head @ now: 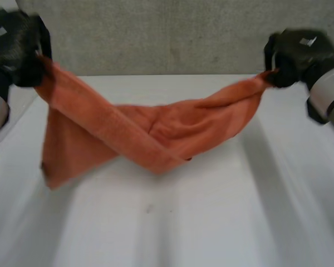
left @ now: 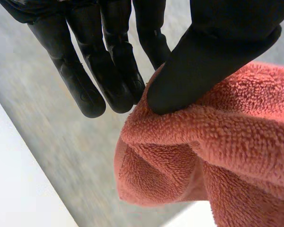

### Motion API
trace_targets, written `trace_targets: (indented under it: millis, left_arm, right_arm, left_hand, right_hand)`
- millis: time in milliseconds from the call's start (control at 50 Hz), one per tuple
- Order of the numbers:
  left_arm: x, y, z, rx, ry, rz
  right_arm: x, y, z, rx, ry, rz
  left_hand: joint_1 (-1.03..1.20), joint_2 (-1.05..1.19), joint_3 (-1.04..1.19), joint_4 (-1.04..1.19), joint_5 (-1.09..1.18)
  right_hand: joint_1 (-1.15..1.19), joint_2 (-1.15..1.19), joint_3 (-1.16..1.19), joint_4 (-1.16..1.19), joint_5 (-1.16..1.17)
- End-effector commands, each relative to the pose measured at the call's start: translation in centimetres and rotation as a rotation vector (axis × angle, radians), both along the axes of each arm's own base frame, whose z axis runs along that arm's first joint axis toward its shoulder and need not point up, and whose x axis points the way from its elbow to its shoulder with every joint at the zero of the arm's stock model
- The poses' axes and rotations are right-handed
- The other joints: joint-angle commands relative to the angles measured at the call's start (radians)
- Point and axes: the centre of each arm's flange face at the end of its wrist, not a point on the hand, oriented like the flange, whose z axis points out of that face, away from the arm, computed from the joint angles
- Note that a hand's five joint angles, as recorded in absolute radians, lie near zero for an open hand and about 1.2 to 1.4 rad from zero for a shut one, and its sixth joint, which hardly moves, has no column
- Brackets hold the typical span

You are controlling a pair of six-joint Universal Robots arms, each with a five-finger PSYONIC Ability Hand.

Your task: Fold the laundry

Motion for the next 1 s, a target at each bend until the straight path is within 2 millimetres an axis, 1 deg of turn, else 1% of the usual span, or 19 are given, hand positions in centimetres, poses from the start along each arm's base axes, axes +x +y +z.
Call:
trace_targets:
  millis: [20,60,100,160,200,340,360,380,400,420,480,540,580,600,660,800,860,900,1000]
  left_arm:
    - [0.2,0.0,1.1,-0.022,0.041,-0.036]
    - [0.0,-0.7,-0.1,0.019,0.036,-0.036]
    - [-0.4,-3.0,-4.2,0.151,0.009,-0.028]
    - [-0.6,-3.8,-6.0,0.207,-0.003,-0.024]
    - [-1.1,-5.1,-8.6,0.283,-0.026,-0.022]
    - [-1.3,-6.8,-11.7,0.365,-0.045,-0.014]
    - [-1.4,-6.9,-11.9,0.372,-0.045,-0.014]
    - [-1.4,-6.9,-11.9,0.372,-0.045,-0.014]
    - [-1.4,-6.9,-12.0,0.373,-0.045,-0.013]
    - [-1.3,-6.8,-11.9,0.372,-0.045,-0.014]
    - [-1.4,-6.7,-11.9,0.372,-0.044,-0.015]
    - [-1.4,-6.5,-11.6,0.363,-0.044,-0.018]
    - [-1.3,-6.0,-10.5,0.336,-0.036,-0.018]
    - [-1.3,-6.0,-10.5,0.336,-0.036,-0.018]
    - [-1.2,-5.3,-9.6,0.314,-0.031,-0.021]
    - [-0.9,-2.7,-7.1,0.244,-0.01,-0.039]
    - [-0.9,-1.1,-5.7,0.202,0.003,-0.055]
    - [-1.0,0.4,-4.5,0.161,0.014,-0.076]
    - [-1.2,1.9,-3.5,0.127,0.021,-0.1]
  right_arm:
    - [-0.8,-3.3,0.3,0.053,-0.002,-0.027]
    - [-0.6,-4.4,-1.2,0.09,0.005,-0.029]
    - [-0.1,-6.1,-4.1,0.154,0.024,-0.031]
    - [0.1,-6.8,-5.7,0.186,0.031,-0.033]
    - [0.4,-8.5,-8.5,0.236,0.042,-0.05]
    - [0.1,-12.0,-11.2,0.231,0.051,-0.182]
    - [0.0,-12.6,-11.2,0.215,0.05,-0.212]
    - [0.0,-12.7,-11.2,0.215,0.05,-0.213]
    - [-0.2,-13.0,-10.9,0.2,0.051,-0.233]
    - [-0.3,-13.0,-10.3,0.187,0.041,-0.246]
    - [-0.3,-12.7,-9.7,0.179,0.035,-0.248]
    - [-0.7,-11.0,-7.6,0.167,0.037,-0.244]
    - [-1.1,-8.1,-5.7,0.163,0.033,-0.229]
    - [-1.1,-8.1,-5.7,0.163,0.033,-0.229]
    - [-0.6,-4.8,-5.2,0.187,0.041,-0.17]
    - [5.3,3.4,-9.8,0.372,0.086,0.167]
    - [6.0,4.4,-10.7,0.415,0.074,0.207]
    - [7.3,5.0,-13.4,0.521,0.039,0.24]
    - [9.0,5.0,-16.0,0.623,-0.016,0.272]
  left_hand:
    - [0.226,0.183,0.182,0.179,0.204]
    - [0.226,0.183,0.182,0.179,0.204]
    - [0.226,0.183,0.182,0.179,0.204]
    - [0.226,0.183,0.182,0.179,0.204]
    - [0.226,0.183,0.182,0.179,0.204]
    - [0.226,0.183,0.182,0.179,0.204]
    - [0.226,0.183,0.182,0.179,0.204]
    - [0.226,0.183,0.182,0.179,0.204]
    - [0.226,0.183,0.182,0.179,0.204]
    - [0.226,0.183,0.182,0.179,0.204]
    - [0.226,0.183,0.182,0.179,0.204]
    - [0.226,0.183,0.182,0.179,0.204]
    - [0.226,0.183,0.182,0.179,0.204]
    - [0.226,0.183,0.182,0.179,0.204]
    - [0.226,0.183,0.182,0.179,0.204]
    - [0.226,0.183,0.182,0.179,0.204]
    - [0.226,0.183,0.182,0.179,0.204]
    - [0.226,0.183,0.182,0.179,0.204]
    - [0.226,0.183,0.182,0.179,0.204]
  right_hand:
    - [0.441,0.219,0.213,0.206,0.243]
    - [0.441,0.219,0.213,0.206,0.243]
    - [0.441,0.219,0.213,0.206,0.243]
    - [0.441,0.219,0.213,0.206,0.243]
    - [0.441,0.219,0.213,0.206,0.243]
    - [0.441,0.219,0.213,0.206,0.243]
    - [-0.084,-0.306,-0.312,-0.319,-0.282]
    - [-0.089,-0.312,-0.318,-0.324,-0.287]
    - [-0.633,-0.855,-0.861,-0.868,-0.831]
    - [-0.781,-1.003,-1.009,-1.016,-0.979]
    - [-0.781,-1.003,-1.009,-1.016,-0.979]
    - [-0.781,-1.003,-1.009,-1.016,-0.979]
    - [-0.781,-1.003,-1.009,-1.016,-0.979]
    - [-0.781,-1.003,-1.009,-1.016,-0.979]
    - [-0.781,-1.003,-1.009,-1.016,-0.979]
    - [-0.773,-0.996,-1.002,-1.008,-0.971]
    - [-0.77,-0.993,-0.999,-1.005,-0.968]
    - [-0.732,-0.955,-0.961,-0.967,-0.93]
    - [-0.683,-0.905,-0.911,-0.918,-0.881]
